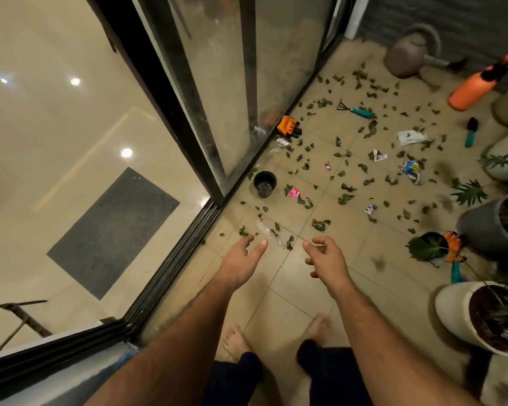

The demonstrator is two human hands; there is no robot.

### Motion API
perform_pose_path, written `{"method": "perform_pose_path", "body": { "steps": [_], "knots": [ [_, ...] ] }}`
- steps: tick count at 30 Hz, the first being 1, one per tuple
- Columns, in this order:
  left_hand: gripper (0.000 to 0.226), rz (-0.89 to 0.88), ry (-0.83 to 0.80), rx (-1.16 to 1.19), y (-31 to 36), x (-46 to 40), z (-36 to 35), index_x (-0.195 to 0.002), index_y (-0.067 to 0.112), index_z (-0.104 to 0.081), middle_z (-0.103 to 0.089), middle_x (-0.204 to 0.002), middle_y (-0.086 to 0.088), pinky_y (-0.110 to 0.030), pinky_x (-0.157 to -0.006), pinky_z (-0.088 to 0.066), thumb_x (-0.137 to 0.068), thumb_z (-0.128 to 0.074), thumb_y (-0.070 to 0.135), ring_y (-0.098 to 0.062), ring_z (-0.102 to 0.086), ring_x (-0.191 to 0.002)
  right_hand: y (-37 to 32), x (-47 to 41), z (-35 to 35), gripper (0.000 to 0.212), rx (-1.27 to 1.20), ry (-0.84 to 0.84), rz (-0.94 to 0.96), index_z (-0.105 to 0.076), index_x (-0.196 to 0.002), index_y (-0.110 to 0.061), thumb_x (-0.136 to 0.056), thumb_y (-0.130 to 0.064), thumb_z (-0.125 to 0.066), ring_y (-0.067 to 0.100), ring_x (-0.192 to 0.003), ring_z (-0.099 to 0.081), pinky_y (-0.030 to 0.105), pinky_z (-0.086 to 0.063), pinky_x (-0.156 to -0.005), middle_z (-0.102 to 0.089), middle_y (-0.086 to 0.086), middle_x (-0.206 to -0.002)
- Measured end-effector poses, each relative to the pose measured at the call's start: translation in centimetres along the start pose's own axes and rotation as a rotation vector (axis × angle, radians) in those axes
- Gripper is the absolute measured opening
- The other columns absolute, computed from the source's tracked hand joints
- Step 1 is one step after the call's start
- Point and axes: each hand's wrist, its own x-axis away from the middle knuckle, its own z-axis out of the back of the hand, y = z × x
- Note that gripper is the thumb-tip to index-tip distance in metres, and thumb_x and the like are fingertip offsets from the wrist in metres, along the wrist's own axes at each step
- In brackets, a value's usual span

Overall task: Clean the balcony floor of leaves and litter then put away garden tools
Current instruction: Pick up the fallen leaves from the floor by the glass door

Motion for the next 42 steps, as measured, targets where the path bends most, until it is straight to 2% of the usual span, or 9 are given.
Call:
{"method": "perform_pose_path", "body": {
  "steps": [5,11,16,22,28,31,36,39,42],
  "knots": [
    [0.067,0.035,0.033,-0.063,-2.3,-8.7,-1.2,-0.149,0.018,-0.041,-0.044,-0.153,-0.006,-0.043,-0.113,-0.038,-0.095,-0.053,0.056,-0.025,-0.044,-0.138,3.6,-8.8,-3.2,0.031,0.071,-0.041,-0.040,-0.055,-0.116,-0.023,-0.093,-0.039,-0.065,0.023,-0.093,-0.067,0.037,-0.056,-0.065,-0.063,0.000,-0.099],
    [0.055,0.057,0.070,-0.211,-9.3,-23.7,-6.7,-0.142,0.019,-0.050,-0.052,-0.145,-0.003,-0.039,-0.104,-0.043,-0.096,-0.056,0.049,-0.022,-0.054,-0.127,13.1,-24.4,-6.2,0.026,0.198,-0.103,-0.077,-0.055,-0.108,-0.026,-0.089,-0.039,-0.069,0.024,-0.088,-0.069,0.048,-0.058,-0.082,-0.066,-0.002,-0.092],
    [0.050,-0.016,0.046,-0.305,-16.6,-35.6,-12.8,-0.138,0.018,-0.054,-0.058,-0.138,-0.004,-0.038,-0.101,-0.048,-0.096,-0.059,0.044,-0.021,-0.059,-0.120,21.7,-36.4,-9.3,0.038,0.241,-0.104,-0.064,-0.056,-0.120,-0.021,-0.088,-0.036,-0.070,0.023,-0.093,-0.067,0.043,-0.057,-0.084,-0.066,0.002,-0.098],
    [0.033,-0.184,0.119,-0.415,-24.7,-46.8,-19.0,-0.121,0.021,-0.066,-0.069,-0.116,0.003,-0.033,-0.086,-0.054,-0.095,-0.058,0.041,-0.011,-0.064,-0.097,30.9,-46.2,-13.1,0.029,0.320,0.018,-0.008,-0.062,-0.113,-0.019,-0.091,-0.037,-0.068,0.022,-0.086,-0.064,0.026,-0.049,-0.068,-0.069,0.004,-0.099],
    [0.027,-0.344,0.096,-0.517,-29.9,-51.4,-22.0,-0.114,0.018,-0.070,-0.072,-0.106,0.004,-0.030,-0.080,-0.053,-0.096,-0.059,0.034,-0.010,-0.063,-0.090,34.2,-50.3,-15.5,0.041,0.612,0.146,0.056,-0.062,-0.083,-0.021,-0.072,-0.057,-0.080,0.014,-0.073,-0.058,0.027,-0.039,-0.057,-0.063,-0.005,-0.077],
    [0.025,-0.415,0.134,-0.521,-31.4,-52.0,-22.6,-0.111,0.018,-0.071,-0.073,-0.104,0.003,-0.028,-0.075,-0.051,-0.096,-0.059,0.033,-0.013,-0.065,-0.089,34.9,-51.5,-16.5,0.032,0.734,0.164,0.079,-0.068,-0.085,-0.019,-0.077,-0.047,-0.080,0.017,-0.076,-0.061,0.026,-0.043,-0.062,-0.067,-0.002,-0.080],
    [0.034,-0.496,0.020,-0.668,-32.7,-52.4,-25.2,-0.120,0.022,-0.064,-0.066,-0.113,0.002,-0.033,-0.081,-0.054,-0.093,-0.062,0.042,-0.013,-0.062,-0.097,35.6,-52.2,-16.2,0.012,0.581,0.197,0.002,-0.067,-0.077,-0.016,-0.079,-0.023,-0.077,0.019,-0.075,-0.064,0.024,-0.043,-0.057,-0.068,0.002,-0.077],
    [0.041,-0.573,-0.019,-0.732,-32.1,-52.8,-27.1,-0.123,0.021,-0.060,-0.057,-0.121,0.000,-0.035,-0.085,-0.053,-0.088,-0.069,0.041,-0.018,-0.060,-0.101,36.1,-52.1,-15.2,0.020,0.376,0.240,0.029,-0.058,-0.065,-0.018,-0.078,-0.017,-0.074,0.016,-0.066,-0.056,0.024,-0.034,-0.051,-0.061,-0.002,-0.066],
    [0.041,-0.634,-0.037,-0.829,-31.6,-53.2,-28.6,-0.123,0.017,-0.060,-0.052,-0.122,-0.005,-0.035,-0.084,-0.052,-0.088,-0.071,0.034,-0.022,-0.059,-0.102,36.3,-51.9,-14.0,0.027,0.211,0.299,0.082,-0.053,-0.061,-0.019,-0.079,-0.015,-0.073,0.013,-0.060,-0.051,0.025,-0.037,-0.055,-0.057,-0.004,-0.061]
  ]
}}
